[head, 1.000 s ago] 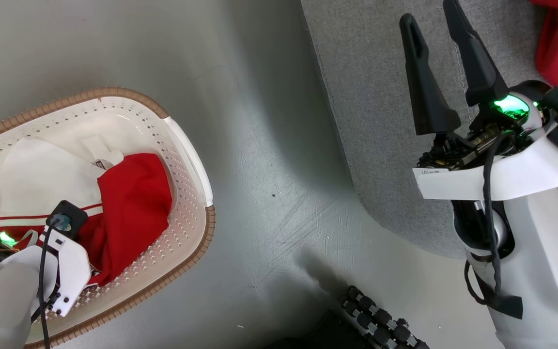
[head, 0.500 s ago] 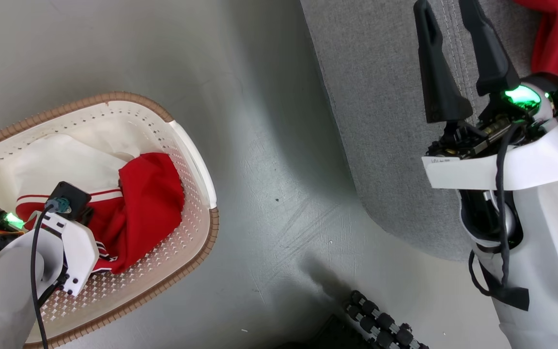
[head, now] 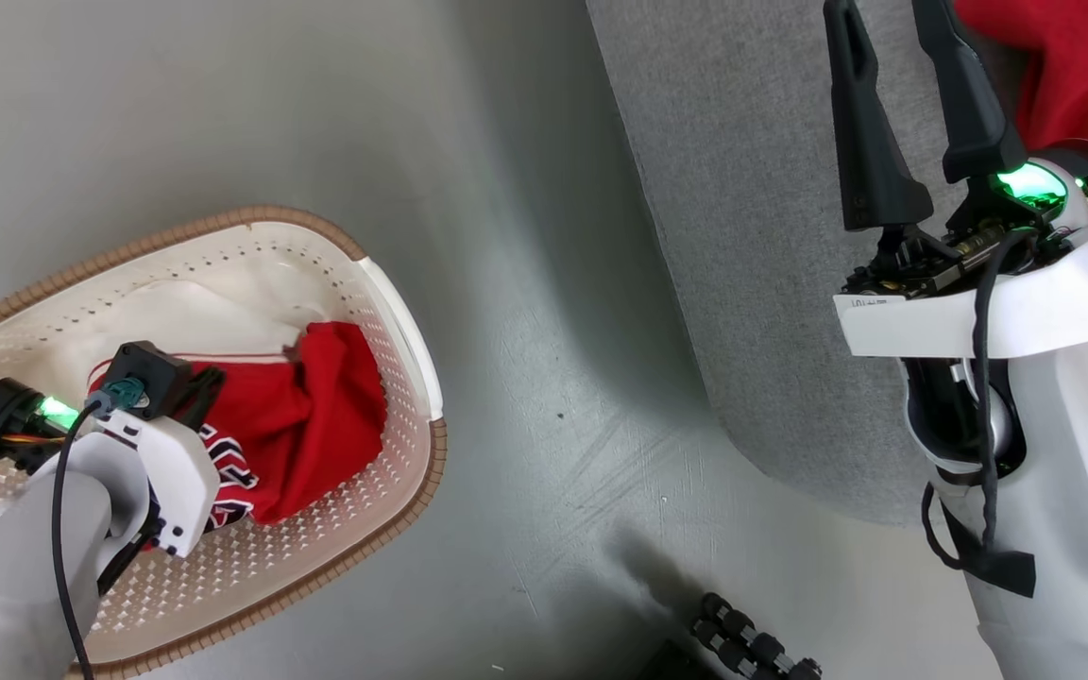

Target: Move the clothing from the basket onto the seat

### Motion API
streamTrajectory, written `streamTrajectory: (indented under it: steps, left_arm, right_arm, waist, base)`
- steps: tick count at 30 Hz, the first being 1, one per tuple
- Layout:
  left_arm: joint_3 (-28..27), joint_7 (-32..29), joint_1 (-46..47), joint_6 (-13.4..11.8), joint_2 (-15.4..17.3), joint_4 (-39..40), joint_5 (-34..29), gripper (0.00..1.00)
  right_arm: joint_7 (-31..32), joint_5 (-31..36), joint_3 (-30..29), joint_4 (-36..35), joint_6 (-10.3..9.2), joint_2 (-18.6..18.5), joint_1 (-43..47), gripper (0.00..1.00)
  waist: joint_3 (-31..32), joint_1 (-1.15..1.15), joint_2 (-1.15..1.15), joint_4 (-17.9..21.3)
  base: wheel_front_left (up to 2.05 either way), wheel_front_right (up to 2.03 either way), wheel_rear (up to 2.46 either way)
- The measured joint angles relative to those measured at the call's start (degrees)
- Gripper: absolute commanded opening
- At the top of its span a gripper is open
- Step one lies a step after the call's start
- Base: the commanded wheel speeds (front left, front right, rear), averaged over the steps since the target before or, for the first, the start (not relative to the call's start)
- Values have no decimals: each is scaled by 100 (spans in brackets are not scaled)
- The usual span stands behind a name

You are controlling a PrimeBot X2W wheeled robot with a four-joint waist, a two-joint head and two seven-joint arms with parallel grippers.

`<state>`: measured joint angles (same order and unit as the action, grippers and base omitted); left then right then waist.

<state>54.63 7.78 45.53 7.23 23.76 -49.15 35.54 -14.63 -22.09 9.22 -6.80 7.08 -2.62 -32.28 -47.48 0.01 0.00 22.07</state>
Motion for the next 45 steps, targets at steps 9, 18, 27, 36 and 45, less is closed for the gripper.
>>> streamTrajectory:
  steps: [9, 18, 27, 36, 45]
  left_arm:
    - [13, 494, -17, 0, -48, 311, 191, 0]
    - [-16, 601, -127, 0, -97, 720, 441, 0]
    - [-301, 644, -311, 0, -188, 1162, 728, 0]
    - [-985, 645, -406, 0, -277, 1982, 907, 0]
    - [-1449, 649, -665, 0, -347, 2663, 1027, 0]
  right_arm:
    - [0, 147, -68, 103, -1, -1, 3, 100]
    - [0, 308, -91, 252, 0, -1, 41, 100]
    - [0, 343, -127, 407, 0, -49, 292, 100]
    - [0, 344, -121, 560, -1, -234, 525, 100]
    - [0, 297, -37, 726, 0, -392, 847, 100]
  waist:
    - [384, 0, 0, -139]
    - [906, 0, 0, -329]
    - [1418, 0, 0, -520]
    - [1946, 0, 0, -729]
    - [2467, 0, 0, -924]
  base:
    - [0, 0, 0]
    - [0, 0, 0]
    - [0, 0, 0]
    - [0, 0, 0]
    - [0, 0, 0]
